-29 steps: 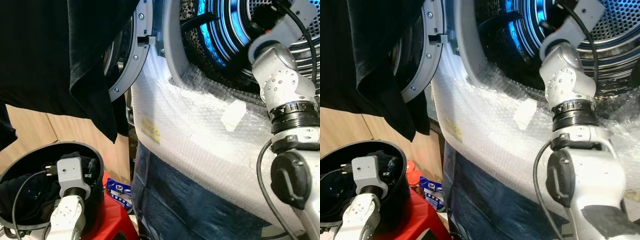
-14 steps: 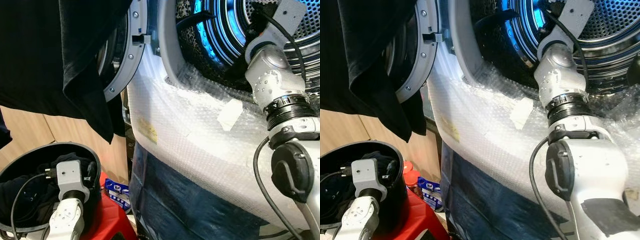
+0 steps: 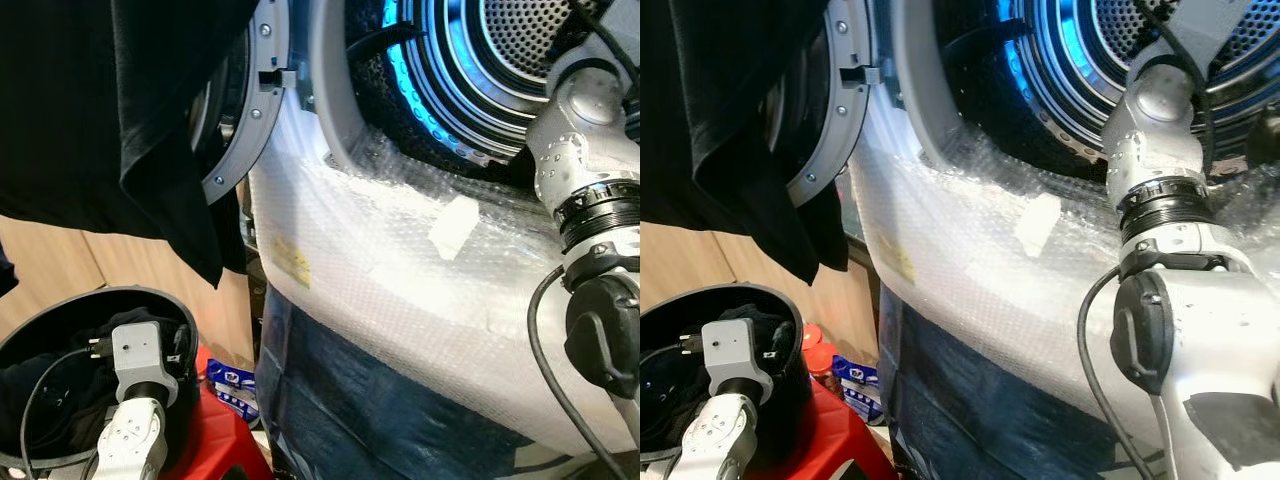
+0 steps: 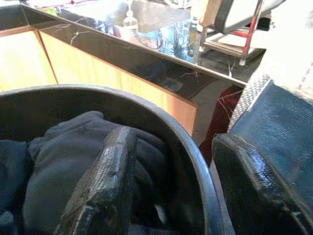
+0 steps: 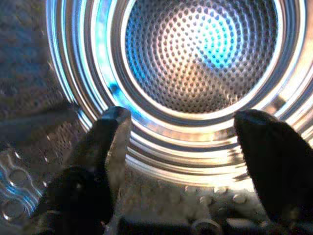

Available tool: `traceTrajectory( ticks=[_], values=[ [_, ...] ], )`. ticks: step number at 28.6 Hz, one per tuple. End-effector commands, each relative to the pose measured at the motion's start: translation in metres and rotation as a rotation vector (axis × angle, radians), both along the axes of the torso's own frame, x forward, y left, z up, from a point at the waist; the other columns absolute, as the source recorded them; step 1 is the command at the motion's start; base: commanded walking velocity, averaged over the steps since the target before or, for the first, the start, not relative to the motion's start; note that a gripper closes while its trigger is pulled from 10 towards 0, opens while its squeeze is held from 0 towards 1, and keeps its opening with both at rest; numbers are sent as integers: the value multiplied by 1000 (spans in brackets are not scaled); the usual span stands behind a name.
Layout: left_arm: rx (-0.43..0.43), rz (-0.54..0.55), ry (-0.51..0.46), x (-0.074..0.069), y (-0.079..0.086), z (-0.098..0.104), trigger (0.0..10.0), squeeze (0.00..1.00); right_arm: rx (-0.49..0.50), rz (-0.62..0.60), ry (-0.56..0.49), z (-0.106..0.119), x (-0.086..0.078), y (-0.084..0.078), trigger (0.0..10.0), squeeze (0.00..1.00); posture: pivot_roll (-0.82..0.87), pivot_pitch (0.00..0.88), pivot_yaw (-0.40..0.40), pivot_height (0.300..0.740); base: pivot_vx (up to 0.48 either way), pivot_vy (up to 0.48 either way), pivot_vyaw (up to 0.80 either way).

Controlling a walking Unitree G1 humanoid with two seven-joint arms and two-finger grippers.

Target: Clothes washing

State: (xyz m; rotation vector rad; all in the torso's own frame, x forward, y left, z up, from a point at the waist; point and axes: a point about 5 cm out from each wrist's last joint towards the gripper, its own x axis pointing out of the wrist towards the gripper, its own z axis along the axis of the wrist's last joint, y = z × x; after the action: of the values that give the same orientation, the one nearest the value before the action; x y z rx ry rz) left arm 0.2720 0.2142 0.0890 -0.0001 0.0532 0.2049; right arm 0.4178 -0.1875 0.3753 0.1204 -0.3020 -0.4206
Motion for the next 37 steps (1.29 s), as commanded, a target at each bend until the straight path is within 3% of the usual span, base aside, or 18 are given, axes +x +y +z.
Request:
traceTrajectory(
  ticks=[1, 4, 6, 8, 9, 12, 16, 19, 20, 21, 22, 28, 30, 31, 33, 37],
  values=[
    [-2, 2, 16, -2, 3, -2, 10000, 0, 50, -152, -69, 11, -9, -24, 10000, 1000, 20, 0, -32, 740, 0, 0, 0],
    [-3, 2, 12, -3, 4, -1, 10000, 0, 49, -254, -242, 40, -24, -39, 10000, 1000, 17, 0, -29, 740, 0, 0, 0],
    [-1, 2, 13, -3, 4, -1, 10000, 0, 33, -199, -269, 45, -24, -33, 10000, 1000, 16, 0, -29, 740, 0, 0, 0],
    [0, -1, 13, -3, 4, -1, 10000, 0, -13, -26, -284, 47, -19, -14, 10000, 1000, 15, 0, -26, 740, 0, 0, 0],
    [1, -1, 12, -3, 4, -1, 10000, 0, -23, 32, -283, 46, -17, -7, 10000, 35, 14, 0, -25, 740, 0, 0, 0],
    [6, 0, 7, -3, 4, 0, 10000, 0, -33, 140, -307, 43, -16, 5, 10000, 0, 16, 0, -26, 740, 0, 0, 0],
    [5, 8, 0, -3, 5, 1, 10000, 0, 61, 260, -330, 33, -17, 9, 10000, 0, 19, 0, -27, 740, 0, 0, 0],
    [5, 8, 0, -3, 5, 1, 10000, 0, 61, 260, -330, 33, -17, 9, 10000, 0, 19, 0, -27, 740, 0, 0, 0],
    [7, 10, 2, -4, 7, 1, 10000, 0, 50, 486, -396, 24, -28, 13, 10000, 0, 12, 0, -30, 740, 0, 0, 0],
    [7, 10, 2, -4, 7, 1, 10000, 0, 50, 486, -396, 24, -28, 13, 10000, 0, 12, 0, -30, 740, 0, 0, 0],
    [8, 10, 8, -5, 7, -1, 10000, 0, -2, 696, -428, 9, -43, 13, 10000, 0, 7, 0, -30, 740, 0, 0, 0],
    [9, 4, 12, -5, 7, -2, 10000, 0, 54, 750, -459, -8, -56, -2, 10000, 0, 2, 0, -31, 740, 0, 0, 0],
    [8, -1, 15, -4, 6, -3, 10000, 0, 49, 913, -555, -9, -78, 5, 10000, 0, -5, 0, -29, 740, 0, 0, 0],
    [6, -4, 16, -3, 5, -3, 10000, 0, 19, 1086, -629, -13, -101, 19, 10000, 0, -6, 0, -28, 740, 0, 0, 0],
    [5, -5, 16, -3, 4, -3, 10000, 0, 9, 1129, -644, -14, -108, 23, 10000, 0, -6, 0, -28, 740, 0, 0, 0],
    [6, -6, 10, -2, 4, -2, 10000, 0, 71, 1392, -653, -25, -138, 43, 10000, 0, -8, 0, -28, 740, 0, 0, 0]
  ],
)
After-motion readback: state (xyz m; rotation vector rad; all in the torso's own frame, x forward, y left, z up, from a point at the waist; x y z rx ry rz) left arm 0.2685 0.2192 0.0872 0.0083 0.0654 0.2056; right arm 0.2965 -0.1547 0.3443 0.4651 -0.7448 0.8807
